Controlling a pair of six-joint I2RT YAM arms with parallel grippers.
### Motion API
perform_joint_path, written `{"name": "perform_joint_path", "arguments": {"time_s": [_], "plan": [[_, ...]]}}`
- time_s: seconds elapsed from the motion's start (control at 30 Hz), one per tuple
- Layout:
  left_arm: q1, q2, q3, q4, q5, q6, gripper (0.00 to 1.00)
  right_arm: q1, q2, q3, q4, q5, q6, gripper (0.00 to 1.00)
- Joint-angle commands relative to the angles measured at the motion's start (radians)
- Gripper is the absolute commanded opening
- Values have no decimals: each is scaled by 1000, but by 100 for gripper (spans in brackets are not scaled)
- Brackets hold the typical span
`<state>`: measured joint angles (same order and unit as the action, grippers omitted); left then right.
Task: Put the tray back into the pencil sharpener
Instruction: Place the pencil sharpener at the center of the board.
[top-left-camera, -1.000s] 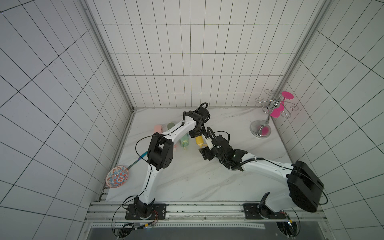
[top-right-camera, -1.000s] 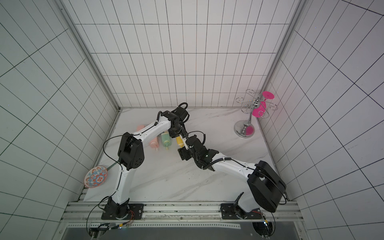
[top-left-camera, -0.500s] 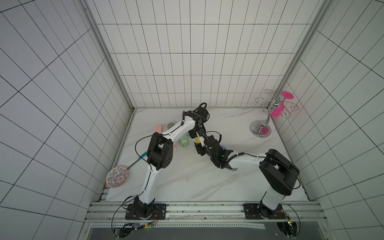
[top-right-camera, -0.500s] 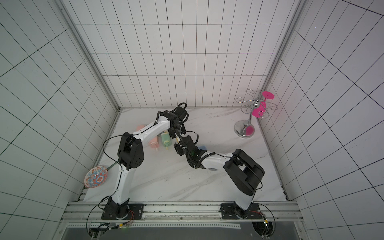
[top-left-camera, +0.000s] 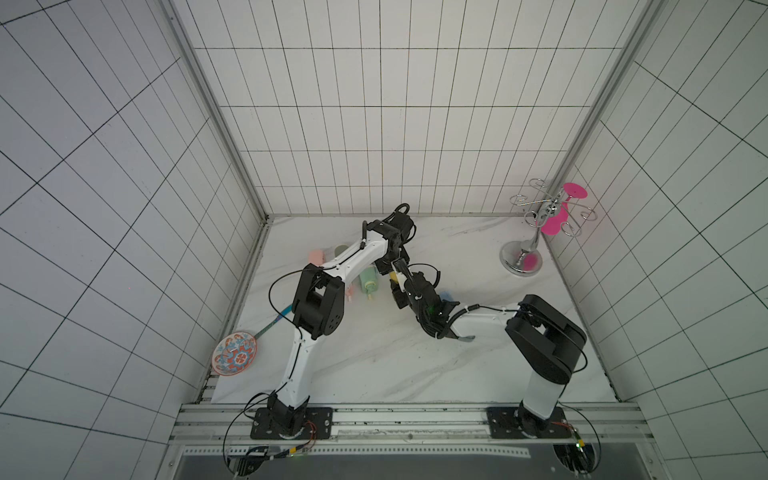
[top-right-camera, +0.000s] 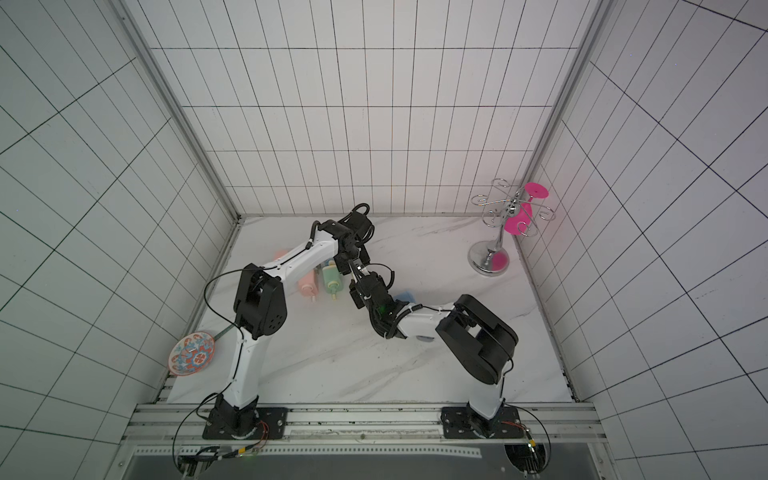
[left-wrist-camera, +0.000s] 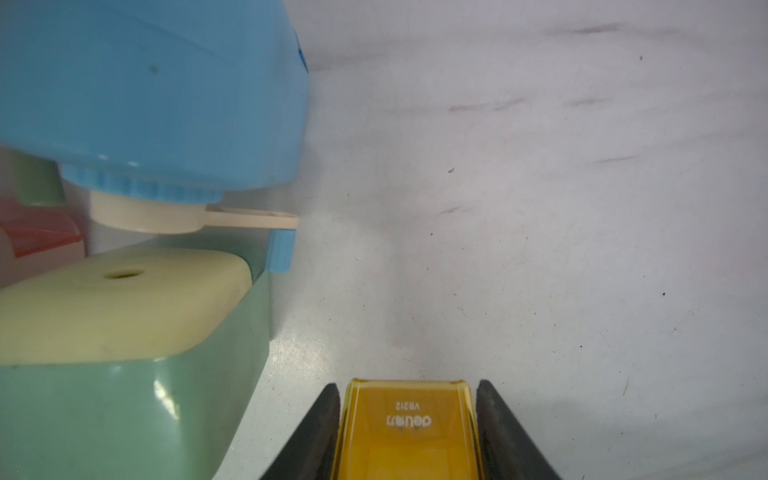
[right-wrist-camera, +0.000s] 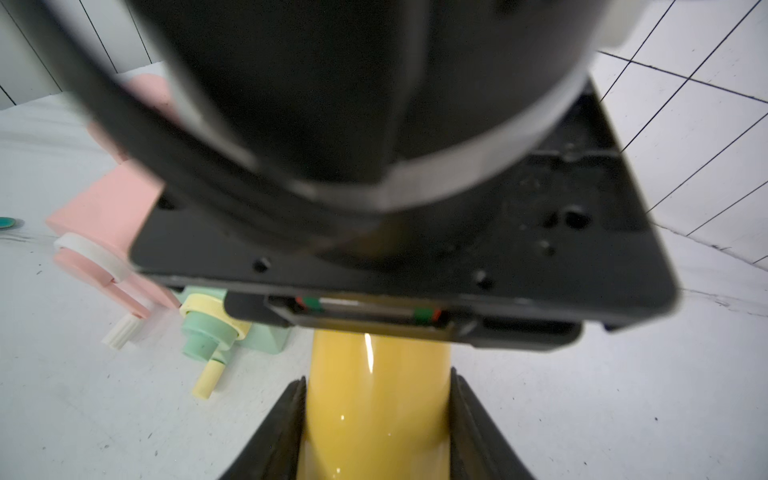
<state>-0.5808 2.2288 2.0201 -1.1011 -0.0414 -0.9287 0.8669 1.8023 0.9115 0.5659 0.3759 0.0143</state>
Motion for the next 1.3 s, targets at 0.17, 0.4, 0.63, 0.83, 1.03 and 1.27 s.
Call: {"name": "perform_joint_path", "arguments": {"time_s": [0.17, 0.4, 0.63, 0.83, 1.03, 1.27], "plan": [[7, -86, -57, 37, 54, -57, 64, 6, -10, -42, 106, -21, -15, 11], [31, -154, -158, 146, 61, -102, 94, -2, 9, -29, 73, -62, 69, 9], [51, -222, -178, 187, -14, -98, 97, -29, 32, 35, -43, -87, 148, 8], [62, -362, -273, 253, -150, -94, 97, -46, 50, 121, -197, -104, 216, 6], [68, -543, -462, 376, -271, -71, 97, -59, 82, 235, -354, -124, 268, 4], [68, -736, -649, 468, -441, -23, 97, -63, 166, 403, -532, -152, 294, 4]]}}
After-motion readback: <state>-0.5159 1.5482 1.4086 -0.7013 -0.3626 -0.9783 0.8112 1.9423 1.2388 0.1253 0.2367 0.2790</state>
